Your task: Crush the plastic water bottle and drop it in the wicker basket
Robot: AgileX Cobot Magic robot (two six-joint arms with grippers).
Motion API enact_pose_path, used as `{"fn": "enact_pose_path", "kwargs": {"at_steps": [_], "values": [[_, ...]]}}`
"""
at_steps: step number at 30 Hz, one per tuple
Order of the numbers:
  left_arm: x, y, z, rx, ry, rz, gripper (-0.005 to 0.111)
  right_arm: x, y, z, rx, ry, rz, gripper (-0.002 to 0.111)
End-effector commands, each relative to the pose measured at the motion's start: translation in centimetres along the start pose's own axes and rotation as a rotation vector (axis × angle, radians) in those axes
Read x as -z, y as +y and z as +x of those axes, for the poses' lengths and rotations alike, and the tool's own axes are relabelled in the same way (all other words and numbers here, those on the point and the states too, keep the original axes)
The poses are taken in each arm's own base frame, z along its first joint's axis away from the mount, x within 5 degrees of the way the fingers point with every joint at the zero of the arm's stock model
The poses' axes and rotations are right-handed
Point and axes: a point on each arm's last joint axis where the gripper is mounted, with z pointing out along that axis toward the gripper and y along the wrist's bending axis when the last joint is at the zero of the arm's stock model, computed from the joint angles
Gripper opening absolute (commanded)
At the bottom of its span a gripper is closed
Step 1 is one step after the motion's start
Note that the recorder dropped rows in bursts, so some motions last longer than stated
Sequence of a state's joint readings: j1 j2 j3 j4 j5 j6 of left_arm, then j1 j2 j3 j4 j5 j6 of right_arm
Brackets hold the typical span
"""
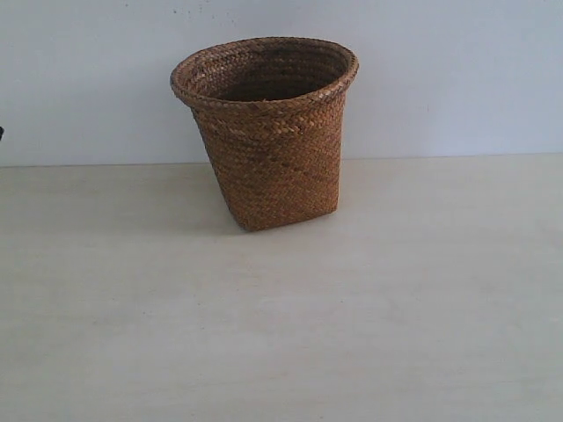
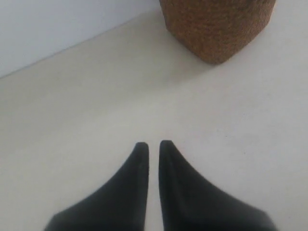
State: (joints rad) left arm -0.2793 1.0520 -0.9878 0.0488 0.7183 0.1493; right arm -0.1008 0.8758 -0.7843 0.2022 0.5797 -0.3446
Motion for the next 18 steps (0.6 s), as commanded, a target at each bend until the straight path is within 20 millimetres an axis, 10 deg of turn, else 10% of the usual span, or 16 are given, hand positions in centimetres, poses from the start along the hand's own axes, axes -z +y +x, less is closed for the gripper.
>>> {"fn": "enact_pose_path", "kwargs": {"at_steps": [1,18], "values": [[1.3,-0.4,2.2,0.024,-0.119,-0.017,0.004,1.7,0.4,1.2,0.008,-0.149,0.021,0.000],[4.6,-1.6,8.6,0.137,-0.384,-0.032,0.004,6.1,2.6,5.2,0.064,-0.424,-0.024,0.000]]}}
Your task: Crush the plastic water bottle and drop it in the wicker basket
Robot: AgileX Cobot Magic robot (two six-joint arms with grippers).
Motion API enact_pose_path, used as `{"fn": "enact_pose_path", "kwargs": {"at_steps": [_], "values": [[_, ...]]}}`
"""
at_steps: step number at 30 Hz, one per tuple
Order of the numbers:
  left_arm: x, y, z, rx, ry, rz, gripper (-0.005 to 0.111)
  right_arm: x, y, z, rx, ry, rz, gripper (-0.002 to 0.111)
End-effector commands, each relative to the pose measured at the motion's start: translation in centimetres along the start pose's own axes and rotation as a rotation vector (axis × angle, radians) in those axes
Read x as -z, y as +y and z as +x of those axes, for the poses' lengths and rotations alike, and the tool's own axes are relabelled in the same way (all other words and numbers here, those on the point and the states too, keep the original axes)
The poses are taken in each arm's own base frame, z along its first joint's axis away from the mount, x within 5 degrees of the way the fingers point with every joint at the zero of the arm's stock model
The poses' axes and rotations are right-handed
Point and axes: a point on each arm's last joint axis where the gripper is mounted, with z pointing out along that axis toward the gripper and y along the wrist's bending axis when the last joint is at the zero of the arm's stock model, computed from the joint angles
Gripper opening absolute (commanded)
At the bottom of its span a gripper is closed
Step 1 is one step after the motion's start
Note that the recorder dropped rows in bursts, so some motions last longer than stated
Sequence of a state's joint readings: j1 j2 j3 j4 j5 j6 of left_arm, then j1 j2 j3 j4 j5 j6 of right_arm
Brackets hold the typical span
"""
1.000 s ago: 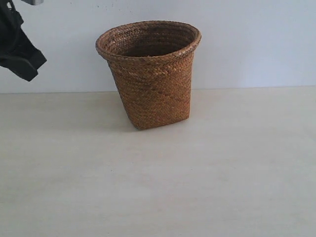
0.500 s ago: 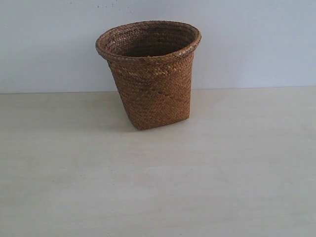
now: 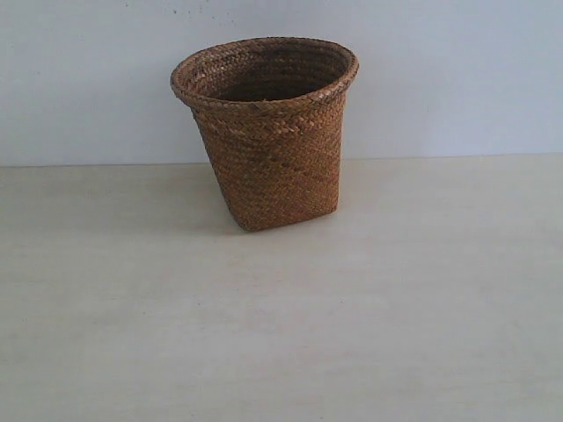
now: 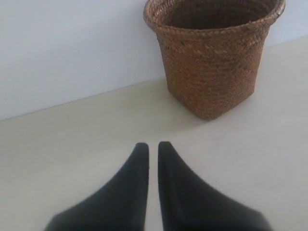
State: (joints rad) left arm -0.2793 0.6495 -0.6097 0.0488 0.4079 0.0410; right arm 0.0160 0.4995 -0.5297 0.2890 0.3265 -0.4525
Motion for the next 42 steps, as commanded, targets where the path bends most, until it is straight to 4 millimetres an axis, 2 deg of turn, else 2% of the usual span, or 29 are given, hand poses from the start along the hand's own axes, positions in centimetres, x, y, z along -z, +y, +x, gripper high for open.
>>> {"fn": "enact_pose_path", "kwargs": {"at_steps": [1,11,16,23,28,42], "values": [[1.0,-0.1,1.5,0.037,-0.055,0.001,0.004,1.4,0.3,0.6,-0.033,-0.053,0.006,0.000],[3.1,-0.5,4.6,0.100,-0.193,0.011,0.004,4.8,1.1,3.6,-0.133,-0.200,0.018,0.000],[3.5,-0.7,6.2,0.125,-0.301,0.015,0.004,5.4,1.3,5.4,-0.139,-0.297,0.050,0.000],[3.1,-0.9,8.5,0.128,-0.299,0.015,0.004,4.2,1.6,8.6,-0.139,-0.250,0.055,0.000],[2.8,-0.9,9.0,0.128,-0.282,0.015,0.004,3.5,1.9,10.2,-0.143,-0.194,0.048,0.000],[2.8,-0.9,9.0,0.126,-0.282,0.015,0.004,3.5,1.9,10.3,-0.154,-0.189,0.046,0.000]]}}
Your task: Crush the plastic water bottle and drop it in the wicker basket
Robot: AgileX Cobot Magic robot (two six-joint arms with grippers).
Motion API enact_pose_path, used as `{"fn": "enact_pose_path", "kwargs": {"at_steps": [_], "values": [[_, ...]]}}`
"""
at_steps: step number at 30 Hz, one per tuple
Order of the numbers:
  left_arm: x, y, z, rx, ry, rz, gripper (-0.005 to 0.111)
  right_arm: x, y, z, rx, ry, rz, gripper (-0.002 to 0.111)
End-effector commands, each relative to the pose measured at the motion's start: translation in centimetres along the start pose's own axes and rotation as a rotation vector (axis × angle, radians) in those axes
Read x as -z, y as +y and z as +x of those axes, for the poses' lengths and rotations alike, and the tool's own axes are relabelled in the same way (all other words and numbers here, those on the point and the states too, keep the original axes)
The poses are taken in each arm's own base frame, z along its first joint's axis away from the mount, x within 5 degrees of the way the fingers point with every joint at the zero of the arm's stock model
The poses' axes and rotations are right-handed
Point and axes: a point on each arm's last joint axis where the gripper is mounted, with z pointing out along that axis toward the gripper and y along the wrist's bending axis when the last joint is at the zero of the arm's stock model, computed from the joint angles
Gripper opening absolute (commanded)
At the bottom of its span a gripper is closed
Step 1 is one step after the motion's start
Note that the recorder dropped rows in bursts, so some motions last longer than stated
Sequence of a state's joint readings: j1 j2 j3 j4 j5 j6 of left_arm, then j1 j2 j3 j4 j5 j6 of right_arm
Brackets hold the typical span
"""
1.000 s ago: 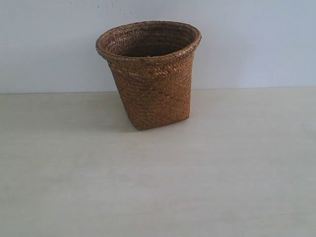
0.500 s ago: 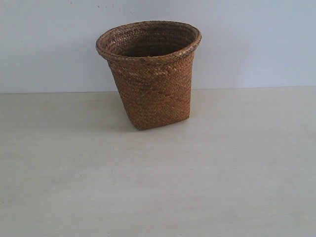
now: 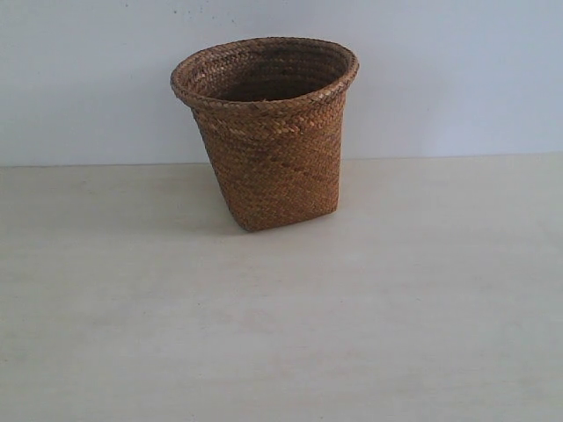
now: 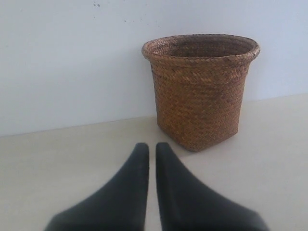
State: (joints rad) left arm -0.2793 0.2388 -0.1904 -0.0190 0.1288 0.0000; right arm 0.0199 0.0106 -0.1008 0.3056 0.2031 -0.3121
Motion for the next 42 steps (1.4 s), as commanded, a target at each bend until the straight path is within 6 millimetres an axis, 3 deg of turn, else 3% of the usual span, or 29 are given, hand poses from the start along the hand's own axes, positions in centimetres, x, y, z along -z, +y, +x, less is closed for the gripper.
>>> {"fn": "enact_pose_path", "kwargs": {"at_steps": [1,13,29,42], "values": [[0.1,0.0,0.0,0.020,-0.011,0.000,0.004,0.0,0.0,0.0,-0.003,-0.013,0.002,0.000],[0.5,0.1,0.8,0.000,0.003,-0.012,0.004,0.0,0.0,0.0,-0.003,-0.013,0.002,0.000],[1.5,1.1,5.4,0.025,0.001,-0.187,0.004,0.0,0.0,0.0,-0.003,-0.013,0.002,0.000],[1.5,1.1,6.5,0.047,0.101,-0.183,0.004,0.0,0.0,0.0,-0.003,-0.013,0.002,0.000]]}}
